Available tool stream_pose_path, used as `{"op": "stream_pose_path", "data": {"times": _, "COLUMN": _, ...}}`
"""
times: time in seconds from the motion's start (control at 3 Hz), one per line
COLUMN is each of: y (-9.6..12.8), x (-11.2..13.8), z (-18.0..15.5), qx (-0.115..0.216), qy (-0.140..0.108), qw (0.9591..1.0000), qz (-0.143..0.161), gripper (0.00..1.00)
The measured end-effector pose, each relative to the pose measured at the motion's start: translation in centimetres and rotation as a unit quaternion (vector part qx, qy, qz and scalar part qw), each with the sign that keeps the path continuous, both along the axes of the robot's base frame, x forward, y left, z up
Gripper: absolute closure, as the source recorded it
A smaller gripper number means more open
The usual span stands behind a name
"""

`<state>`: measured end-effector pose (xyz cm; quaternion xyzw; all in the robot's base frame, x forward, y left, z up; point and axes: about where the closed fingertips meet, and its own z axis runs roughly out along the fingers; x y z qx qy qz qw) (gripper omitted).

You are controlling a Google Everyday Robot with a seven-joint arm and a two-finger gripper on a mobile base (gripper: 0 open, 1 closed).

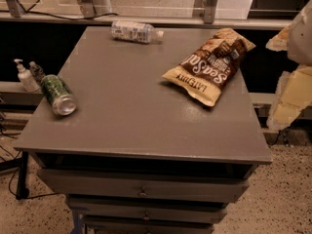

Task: Pick brown chip bag

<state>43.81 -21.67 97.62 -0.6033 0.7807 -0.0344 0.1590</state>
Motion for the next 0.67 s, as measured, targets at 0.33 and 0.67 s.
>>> {"op": "stream_pose_path", "data": {"times": 0.33, "y": 0.0, "x": 0.0, "z": 0.0, "qx": 0.0, "qy": 0.0, "qw": 1.0, "qz": 0.0, "gripper": 0.0}}
{"op": "stream_pose_path", "data": {"times": 0.67, "y": -0.18, "x": 0.83, "z": -0.39, "qx": 0.016, "qy": -0.021, "qw": 0.9996, "qz": 0.012, "gripper": 0.0}}
